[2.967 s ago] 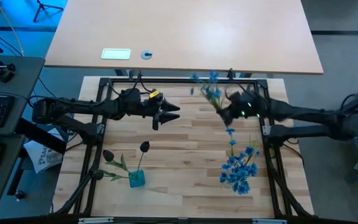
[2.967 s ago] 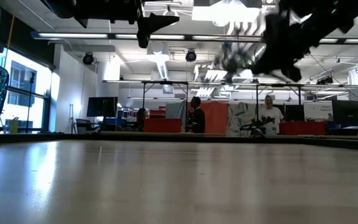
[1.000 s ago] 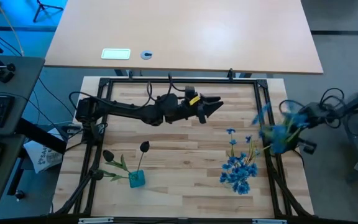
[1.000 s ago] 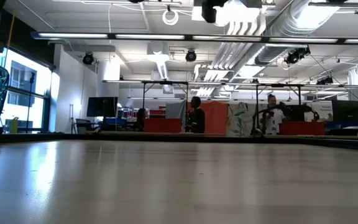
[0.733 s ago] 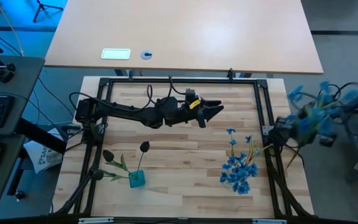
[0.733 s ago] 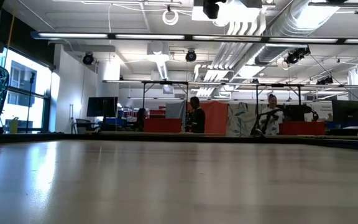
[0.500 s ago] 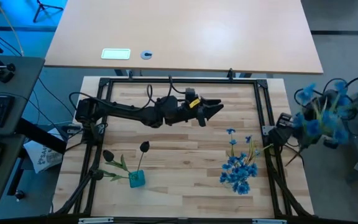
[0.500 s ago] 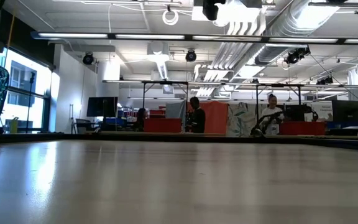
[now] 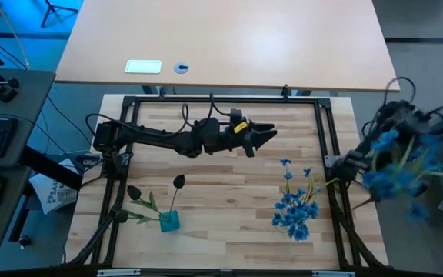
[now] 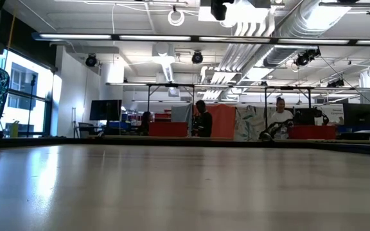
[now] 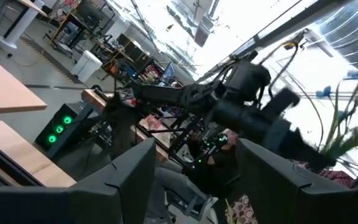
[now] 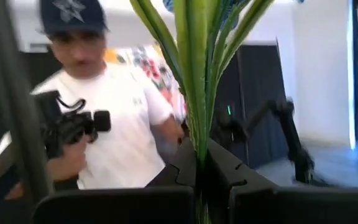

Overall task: Sort flowers into vase by color
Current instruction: Put the blue flowers into the transparent vase

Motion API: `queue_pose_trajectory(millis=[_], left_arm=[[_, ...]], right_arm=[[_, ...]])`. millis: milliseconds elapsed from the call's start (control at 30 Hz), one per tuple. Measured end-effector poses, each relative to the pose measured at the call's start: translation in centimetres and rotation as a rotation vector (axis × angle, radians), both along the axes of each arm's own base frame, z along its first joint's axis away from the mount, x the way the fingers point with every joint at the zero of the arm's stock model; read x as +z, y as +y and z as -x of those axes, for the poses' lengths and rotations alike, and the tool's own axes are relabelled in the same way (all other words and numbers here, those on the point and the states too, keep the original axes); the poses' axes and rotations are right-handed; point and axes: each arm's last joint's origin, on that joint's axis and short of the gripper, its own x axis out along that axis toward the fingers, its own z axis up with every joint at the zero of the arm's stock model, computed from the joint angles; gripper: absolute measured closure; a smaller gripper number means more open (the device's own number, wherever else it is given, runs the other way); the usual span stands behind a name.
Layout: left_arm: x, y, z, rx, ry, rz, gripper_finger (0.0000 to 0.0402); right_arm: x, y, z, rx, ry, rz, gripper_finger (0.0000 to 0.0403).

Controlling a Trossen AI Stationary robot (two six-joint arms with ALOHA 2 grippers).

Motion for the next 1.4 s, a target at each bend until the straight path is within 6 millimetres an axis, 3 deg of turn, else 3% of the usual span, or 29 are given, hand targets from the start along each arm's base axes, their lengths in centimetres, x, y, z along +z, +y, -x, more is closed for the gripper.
queue_pose_trajectory(millis=[267, 467, 567, 800, 1000, 1200, 1400], left_arm=[[0.0, 0.3, 0.0, -0.011, -0.004, -0.003, 0.0192], [0.1, 0.3, 0.0, -0.008, -0.004, -0.001, 0.0192], [0.1, 0.3, 0.0, -0.008, -0.005, 0.002, 0.0192], [0.0, 0.3, 0.0, -0.01, -0.006, 0.01, 0.0192], [0.0, -0.2, 0.0, 0.006, 0.016, -0.1, 0.0192], [0.0, -1.0, 0.0, 0.008, 0.032, -0.203, 0.0192], [0.0, -1.7, 0.0, -0.024, 0.029, -0.151, 0.0192]], right_arm=[[-6.5, 4.4, -0.5, -0.067, 0.093, 0.039, 0.0403], [-9.4, 5.2, -0.6, -0.356, -0.059, 0.143, 0.0403], [-11.0, 5.7, -1.1, -0.468, -0.041, 0.209, 0.0403], [-14.2, 7.7, -1.8, -0.435, 0.031, 0.236, 0.0403], [-15.7, 8.7, -2.6, -0.465, -0.001, 0.356, 0.0403], [-15.9, 9.5, -3.3, -0.436, -0.021, 0.352, 0.0403], [-15.4, 10.2, -4.0, -0.439, -0.105, 0.309, 0.0403]])
